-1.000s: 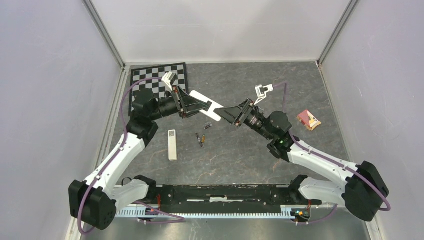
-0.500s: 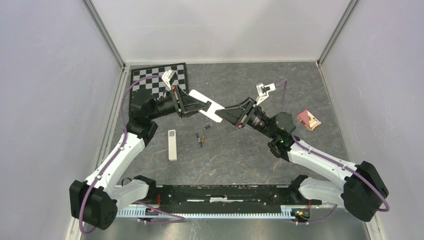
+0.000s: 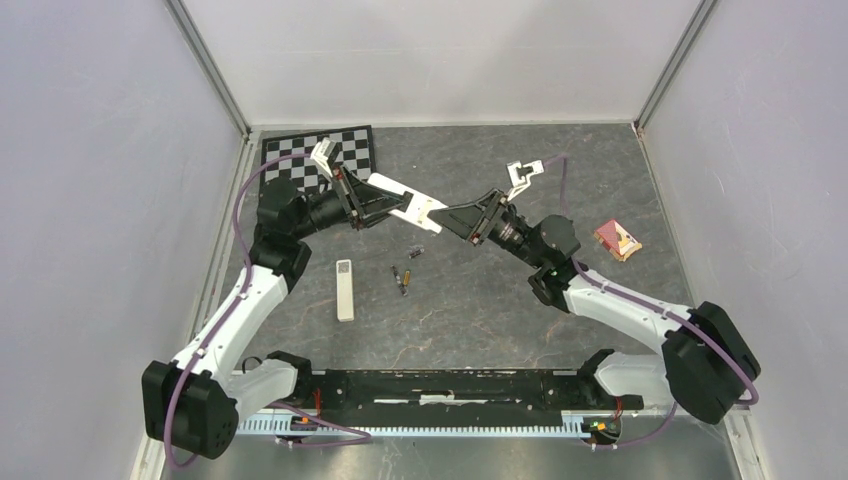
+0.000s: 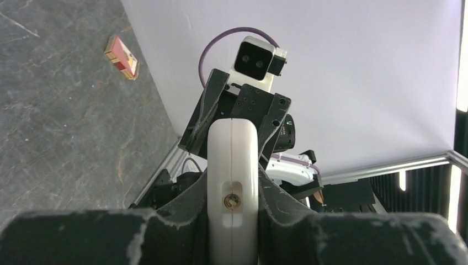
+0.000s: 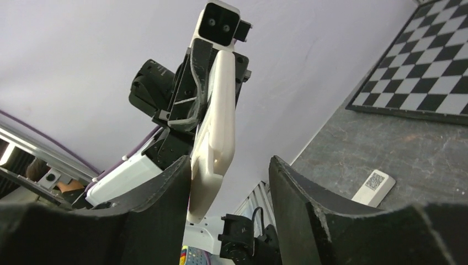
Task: Load the batteries into the remote control
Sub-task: Remove the battery cover from the remote control, then place the battery cover at the center of the board, then adjust the battery at the center of the board.
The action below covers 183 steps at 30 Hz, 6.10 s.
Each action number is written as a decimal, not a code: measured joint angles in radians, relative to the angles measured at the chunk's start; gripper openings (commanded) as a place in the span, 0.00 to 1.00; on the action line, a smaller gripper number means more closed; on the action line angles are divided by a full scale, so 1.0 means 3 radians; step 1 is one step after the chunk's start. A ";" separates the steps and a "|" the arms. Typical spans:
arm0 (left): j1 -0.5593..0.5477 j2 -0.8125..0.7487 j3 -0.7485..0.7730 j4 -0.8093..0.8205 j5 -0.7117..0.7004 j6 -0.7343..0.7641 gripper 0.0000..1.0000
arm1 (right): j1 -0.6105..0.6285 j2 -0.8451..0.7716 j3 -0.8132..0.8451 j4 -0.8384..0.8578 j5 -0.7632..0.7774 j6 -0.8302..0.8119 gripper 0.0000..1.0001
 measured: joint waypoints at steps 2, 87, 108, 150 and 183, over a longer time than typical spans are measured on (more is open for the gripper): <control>-0.0003 0.0013 -0.0006 -0.0095 -0.0029 0.0066 0.02 | 0.0004 0.0072 0.0020 -0.0017 0.0004 0.0045 0.55; -0.0011 -0.1156 -0.0003 -0.1914 -0.1344 0.3017 0.02 | 0.0042 0.1195 0.0510 -0.2548 0.1314 -0.1445 0.64; -0.0011 -0.1606 -0.0140 -0.2233 -0.2181 0.3023 0.02 | 0.0950 0.2511 0.2111 -0.3758 0.3150 -0.0765 0.63; -0.0011 -0.1624 -0.0155 -0.2413 -0.2444 0.3091 0.02 | 0.0827 0.3099 0.2944 -0.3811 0.2235 -0.3264 0.39; -0.0011 -0.1481 -0.0154 -0.2415 -0.2412 0.3091 0.02 | 0.0483 0.2282 0.1902 -0.4095 0.0852 -0.5643 0.43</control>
